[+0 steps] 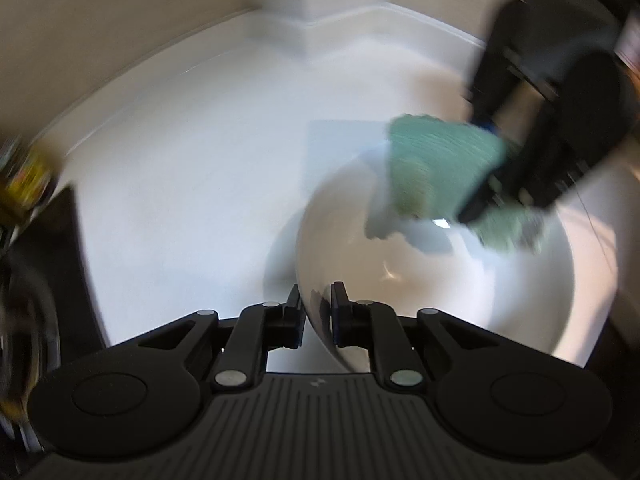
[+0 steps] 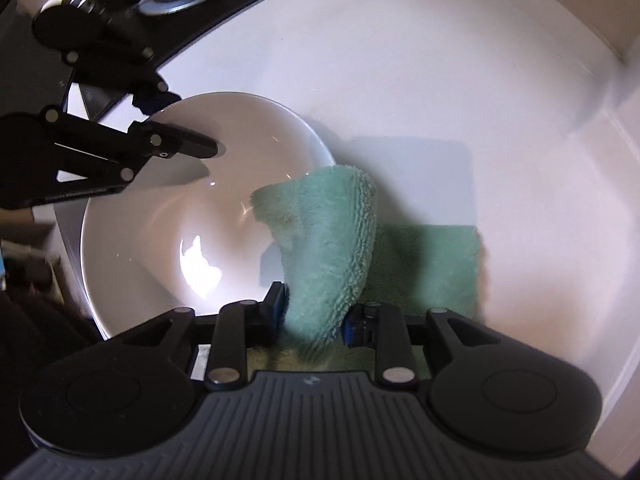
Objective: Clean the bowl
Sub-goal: 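Keep rubbing the towel along the bowl wall with the right gripper while the left gripper holds the rim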
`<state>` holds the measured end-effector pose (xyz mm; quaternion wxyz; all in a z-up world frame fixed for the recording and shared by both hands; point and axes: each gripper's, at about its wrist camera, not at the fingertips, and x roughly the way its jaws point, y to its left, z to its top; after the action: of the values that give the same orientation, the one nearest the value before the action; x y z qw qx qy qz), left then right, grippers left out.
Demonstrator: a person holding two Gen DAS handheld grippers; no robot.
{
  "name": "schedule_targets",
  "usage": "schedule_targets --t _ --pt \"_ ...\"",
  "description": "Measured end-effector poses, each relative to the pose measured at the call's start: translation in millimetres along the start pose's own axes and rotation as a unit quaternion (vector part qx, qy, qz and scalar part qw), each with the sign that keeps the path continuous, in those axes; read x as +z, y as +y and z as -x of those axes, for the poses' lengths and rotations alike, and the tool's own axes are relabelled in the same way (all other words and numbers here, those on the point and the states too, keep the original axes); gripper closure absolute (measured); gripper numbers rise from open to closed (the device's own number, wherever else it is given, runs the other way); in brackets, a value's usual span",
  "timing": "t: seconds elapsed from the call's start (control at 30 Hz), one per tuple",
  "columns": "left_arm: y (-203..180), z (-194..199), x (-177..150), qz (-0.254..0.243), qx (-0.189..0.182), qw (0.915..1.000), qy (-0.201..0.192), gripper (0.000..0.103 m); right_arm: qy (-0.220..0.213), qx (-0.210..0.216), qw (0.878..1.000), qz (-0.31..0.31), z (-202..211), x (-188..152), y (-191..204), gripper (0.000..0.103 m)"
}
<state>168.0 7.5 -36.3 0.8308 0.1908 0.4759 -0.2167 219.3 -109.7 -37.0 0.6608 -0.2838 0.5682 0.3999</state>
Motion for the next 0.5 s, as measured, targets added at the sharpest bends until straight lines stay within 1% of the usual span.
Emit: schedule_targets --t 0.07,0.13,0.17,0.2,0.27,0.33,0.37,0.4,0.43,0.5 --pt "0.6 -3.3 7.4 -0.034 -0.006 0.9994 0.004 0.089 0.001 -0.016 1.0 0.023 -1.6 13.3 -0.9 0.081" --pt "1.4 -6.0 12.6 -0.054 -0.011 0.9985 0.008 0.088 0.005 -0.032 0.998 0.045 -4.9 24.1 3.5 0.081" --pt "2.2 -7.6 14.3 -0.058 -0.012 0.9982 0.011 0.087 0.007 -0.04 0.998 0.055 -6.6 29.4 5.6 0.081" --pt "4.6 -8.7 15.6 -0.048 -0.013 0.9987 0.011 0.087 0.006 -0.044 0.997 0.06 -7.7 32.8 6.8 0.081" --pt "10.6 -10.0 17.8 -0.015 -0.012 0.9998 0.011 0.087 0.001 -0.044 0.997 0.058 -9.3 38.1 5.9 0.081" --pt "16.7 -8.5 15.5 0.045 -0.004 0.9989 0.014 0.082 -0.017 -0.025 0.999 0.017 -8.2 36.4 -3.6 0.084" --pt "20.3 -6.4 12.6 0.084 0.003 0.9963 0.015 0.075 -0.027 -0.018 0.999 0.0 -7.0 33.4 -7.1 0.084" --pt "23.7 -2.6 7.1 0.13 0.008 0.9914 0.015 0.075 -0.038 -0.012 0.999 -0.024 -6.1 28.8 -11.1 0.085" --pt "25.4 1.3 1.5 0.163 0.008 0.9866 0.013 0.075 -0.049 -0.005 0.998 -0.048 -5.1 24.2 -15.0 0.086" --pt "25.4 9.3 -9.6 0.206 0.005 0.9786 0.006 0.075 -0.074 -0.003 0.992 -0.098 -1.7 9.9 -18.2 0.086"
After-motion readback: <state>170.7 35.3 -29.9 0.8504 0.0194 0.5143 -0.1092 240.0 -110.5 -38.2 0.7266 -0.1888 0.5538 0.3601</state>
